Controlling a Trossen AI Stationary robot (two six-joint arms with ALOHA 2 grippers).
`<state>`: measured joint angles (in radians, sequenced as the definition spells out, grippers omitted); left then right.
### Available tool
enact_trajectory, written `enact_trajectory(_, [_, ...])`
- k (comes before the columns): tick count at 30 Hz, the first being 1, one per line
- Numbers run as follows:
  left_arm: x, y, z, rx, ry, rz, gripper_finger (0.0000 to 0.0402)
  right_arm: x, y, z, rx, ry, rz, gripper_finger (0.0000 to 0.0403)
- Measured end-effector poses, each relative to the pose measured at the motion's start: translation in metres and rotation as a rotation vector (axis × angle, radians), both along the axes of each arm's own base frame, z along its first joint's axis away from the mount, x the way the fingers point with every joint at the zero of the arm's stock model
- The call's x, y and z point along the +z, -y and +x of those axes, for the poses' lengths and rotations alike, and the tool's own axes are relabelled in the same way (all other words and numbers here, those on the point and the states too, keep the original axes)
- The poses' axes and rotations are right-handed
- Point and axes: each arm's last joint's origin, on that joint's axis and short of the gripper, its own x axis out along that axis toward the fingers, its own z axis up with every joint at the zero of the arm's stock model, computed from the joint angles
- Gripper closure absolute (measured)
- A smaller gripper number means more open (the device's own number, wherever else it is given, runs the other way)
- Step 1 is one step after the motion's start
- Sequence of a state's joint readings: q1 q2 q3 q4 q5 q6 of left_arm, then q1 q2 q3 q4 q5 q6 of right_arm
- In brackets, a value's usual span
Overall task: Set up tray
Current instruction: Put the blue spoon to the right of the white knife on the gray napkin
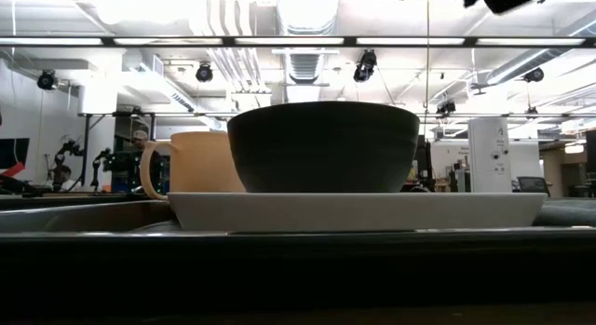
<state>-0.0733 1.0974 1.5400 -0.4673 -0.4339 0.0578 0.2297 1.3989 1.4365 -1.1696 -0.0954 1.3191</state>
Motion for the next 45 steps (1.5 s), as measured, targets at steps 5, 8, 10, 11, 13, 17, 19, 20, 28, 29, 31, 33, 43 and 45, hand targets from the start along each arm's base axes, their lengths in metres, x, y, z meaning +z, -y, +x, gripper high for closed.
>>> enact_trajectory(5, [-0.001,0.000,-0.007,-0.020,-0.026,-0.007,0.0189,-0.040,-0.008,-0.003,-0.026,0.017,0.086,0.0371])
enact_trajectory(8, [-0.001,0.000,-0.010,-0.021,-0.031,-0.008,0.0189,-0.061,-0.010,-0.014,-0.050,0.014,0.105,0.0371])
enact_trajectory(10, [-0.001,0.000,-0.011,-0.021,-0.029,-0.009,0.0189,-0.076,-0.011,-0.021,-0.062,0.023,0.129,0.0371])
enact_trajectory(11, [-0.001,0.000,-0.011,-0.021,-0.029,-0.009,0.0189,-0.085,-0.011,-0.024,-0.064,0.020,0.142,0.0371])
enact_trajectory(13, [-0.002,0.000,-0.011,-0.021,-0.039,-0.005,0.0189,-0.102,-0.010,-0.030,-0.082,0.019,0.157,0.0371])
enact_trajectory(17, [-0.002,0.000,-0.010,-0.021,-0.042,-0.003,0.0189,-0.127,-0.007,-0.041,-0.098,0.003,0.179,0.0371])
enact_trajectory(19, [-0.002,0.000,-0.010,-0.021,-0.041,-0.002,0.0189,-0.139,-0.006,-0.047,-0.093,-0.033,0.186,0.0371])
enact_trajectory(20, [-0.002,0.000,-0.010,-0.021,-0.041,-0.002,0.0189,-0.144,-0.005,-0.049,-0.093,-0.050,0.187,0.0371])
enact_trajectory(28, [-0.002,0.000,-0.010,-0.021,-0.041,-0.002,0.0189,-0.177,-0.002,-0.061,-0.107,-0.075,0.223,0.0371])
enact_trajectory(29, [-0.002,0.000,-0.010,-0.021,-0.041,-0.002,0.0189,-0.182,-0.001,-0.063,-0.117,-0.090,0.220,0.0371])
enact_trajectory(31, [-0.002,0.000,-0.010,-0.021,-0.041,-0.002,0.0189,-0.188,0.000,-0.067,-0.133,-0.110,0.219,0.0371])
enact_trajectory(33, [-0.002,0.000,-0.010,-0.020,-0.040,-0.002,0.0189,-0.192,0.001,-0.069,-0.141,-0.113,0.221,0.0371])
enact_trajectory(43, [-0.002,0.000,-0.010,-0.017,-0.040,-0.002,0.0189,-0.196,0.002,-0.067,-0.193,-0.072,0.227,0.0371])
enact_trajectory(45, [-0.002,0.000,-0.010,-0.018,-0.040,-0.002,0.0189,-0.196,0.002,-0.068,-0.197,-0.073,0.224,0.0371])
